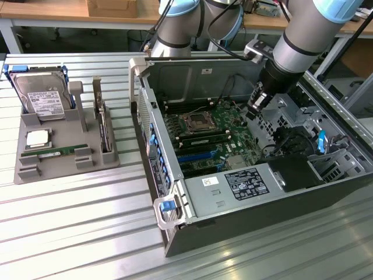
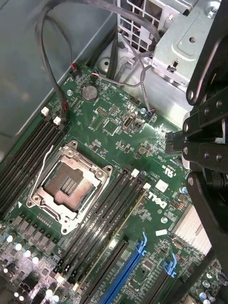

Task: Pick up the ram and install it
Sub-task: 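Press down the ram until it locks into place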

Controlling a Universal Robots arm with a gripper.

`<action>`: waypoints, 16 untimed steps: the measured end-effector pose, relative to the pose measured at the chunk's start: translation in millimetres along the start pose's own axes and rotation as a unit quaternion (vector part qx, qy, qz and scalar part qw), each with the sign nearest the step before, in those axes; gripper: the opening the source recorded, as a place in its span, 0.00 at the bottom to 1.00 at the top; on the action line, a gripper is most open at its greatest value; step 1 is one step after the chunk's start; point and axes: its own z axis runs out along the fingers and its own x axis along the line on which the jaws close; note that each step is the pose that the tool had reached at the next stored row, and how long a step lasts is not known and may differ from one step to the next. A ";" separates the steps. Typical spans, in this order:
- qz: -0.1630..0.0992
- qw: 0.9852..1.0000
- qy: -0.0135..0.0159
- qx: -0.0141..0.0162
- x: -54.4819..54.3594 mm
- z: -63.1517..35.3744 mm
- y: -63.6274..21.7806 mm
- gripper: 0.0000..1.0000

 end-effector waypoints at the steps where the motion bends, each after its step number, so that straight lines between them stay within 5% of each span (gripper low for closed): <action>1: 0.009 1.000 -0.001 0.001 0.0 0.0 0.0 0.10; 7: 0.064 0.998 -0.005 0.009 0.0 0.1 0.0 0.10; 9: 0.095 0.995 -0.007 0.013 0.0 0.1 0.0 0.10; 16: 0.142 0.990 -0.010 0.019 0.0 0.1 0.0 0.10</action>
